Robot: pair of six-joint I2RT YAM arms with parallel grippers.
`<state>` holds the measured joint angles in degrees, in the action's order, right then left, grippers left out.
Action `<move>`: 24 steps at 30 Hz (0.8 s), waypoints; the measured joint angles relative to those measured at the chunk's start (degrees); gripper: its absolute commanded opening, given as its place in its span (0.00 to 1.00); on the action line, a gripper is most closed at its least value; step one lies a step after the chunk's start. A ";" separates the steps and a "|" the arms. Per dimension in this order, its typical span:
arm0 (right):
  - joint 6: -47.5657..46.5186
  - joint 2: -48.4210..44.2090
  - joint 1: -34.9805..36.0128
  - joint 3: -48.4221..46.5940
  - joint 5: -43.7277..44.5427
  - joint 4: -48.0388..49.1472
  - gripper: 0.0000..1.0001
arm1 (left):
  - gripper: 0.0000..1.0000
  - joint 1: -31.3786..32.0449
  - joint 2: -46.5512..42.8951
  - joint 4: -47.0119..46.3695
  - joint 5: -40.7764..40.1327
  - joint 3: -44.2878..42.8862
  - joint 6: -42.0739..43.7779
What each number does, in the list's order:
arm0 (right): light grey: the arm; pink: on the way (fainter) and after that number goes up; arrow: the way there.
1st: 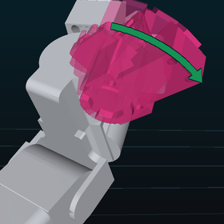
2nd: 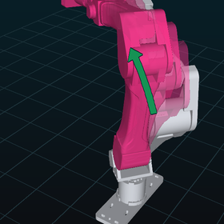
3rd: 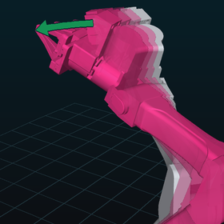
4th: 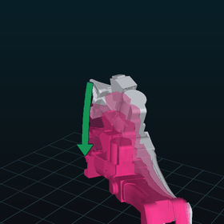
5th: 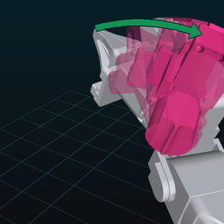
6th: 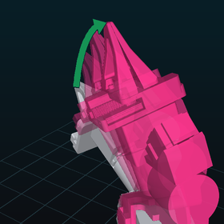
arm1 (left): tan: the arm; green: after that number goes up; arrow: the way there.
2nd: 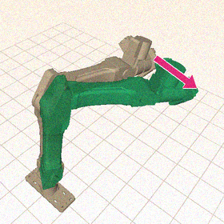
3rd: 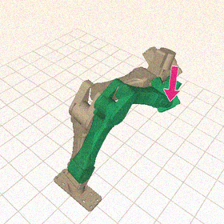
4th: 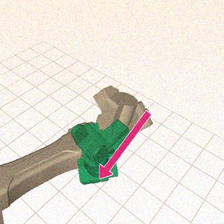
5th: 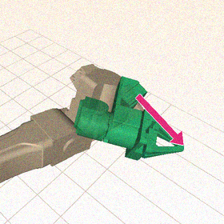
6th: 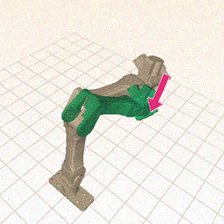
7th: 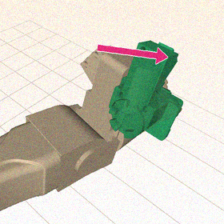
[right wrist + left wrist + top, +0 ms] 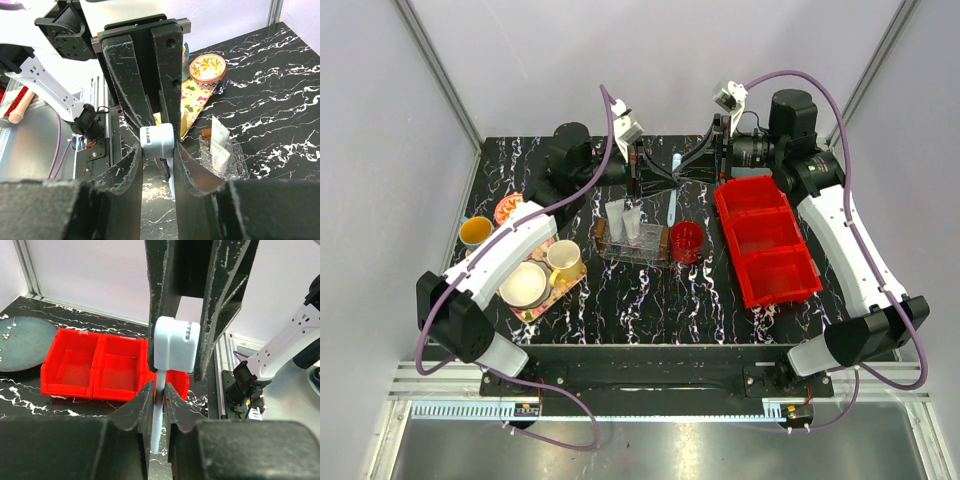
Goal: Prepare toiletry sets of a toothbrush and toothpaste on the tray
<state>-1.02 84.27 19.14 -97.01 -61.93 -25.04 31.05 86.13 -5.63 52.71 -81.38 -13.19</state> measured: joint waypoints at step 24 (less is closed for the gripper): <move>-2.56 0.00 1.44 0.72 2.93 -2.36 0.80 | 0.00 0.37 -0.07 2.43 -2.45 0.28 2.99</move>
<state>-3.57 84.27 20.58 -96.29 -59.00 -27.40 31.42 86.06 -3.20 50.26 -81.10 -10.20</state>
